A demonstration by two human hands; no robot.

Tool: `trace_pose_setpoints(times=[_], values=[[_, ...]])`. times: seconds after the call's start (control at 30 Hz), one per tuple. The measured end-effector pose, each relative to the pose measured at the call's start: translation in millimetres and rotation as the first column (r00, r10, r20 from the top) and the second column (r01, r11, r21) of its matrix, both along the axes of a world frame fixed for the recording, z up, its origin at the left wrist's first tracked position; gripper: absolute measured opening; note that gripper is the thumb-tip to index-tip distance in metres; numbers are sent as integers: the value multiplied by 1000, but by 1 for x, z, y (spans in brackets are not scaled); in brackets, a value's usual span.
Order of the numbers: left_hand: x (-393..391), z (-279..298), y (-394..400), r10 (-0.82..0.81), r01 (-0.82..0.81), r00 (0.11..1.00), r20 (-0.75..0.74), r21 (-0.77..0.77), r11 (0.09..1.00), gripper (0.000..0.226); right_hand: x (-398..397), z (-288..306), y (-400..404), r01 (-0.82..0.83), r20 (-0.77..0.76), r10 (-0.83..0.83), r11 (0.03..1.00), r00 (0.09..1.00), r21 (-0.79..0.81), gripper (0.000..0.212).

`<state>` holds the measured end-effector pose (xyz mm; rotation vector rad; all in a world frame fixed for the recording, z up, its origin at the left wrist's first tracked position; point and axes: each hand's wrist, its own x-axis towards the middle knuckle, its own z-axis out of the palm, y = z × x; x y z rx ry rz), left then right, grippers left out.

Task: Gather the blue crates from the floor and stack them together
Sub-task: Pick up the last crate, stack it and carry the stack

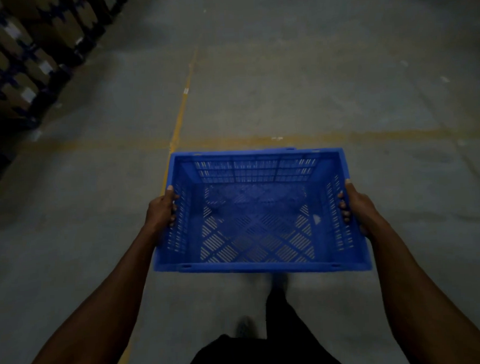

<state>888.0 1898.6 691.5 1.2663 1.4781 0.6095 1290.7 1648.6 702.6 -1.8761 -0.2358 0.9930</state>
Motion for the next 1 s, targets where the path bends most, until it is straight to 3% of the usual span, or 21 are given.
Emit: trace_pose_setpoints(times=[0.43,1.0], values=[[120,-48,157,53,-55,997,-60,-20,998,47,135,-48,184,-20,-20,19,999,1000,-43,57],[171,-172,307,-5,-6,997,-81,-134,991,47,182,-166,313,6,-48,-14,987,999,-160,58]])
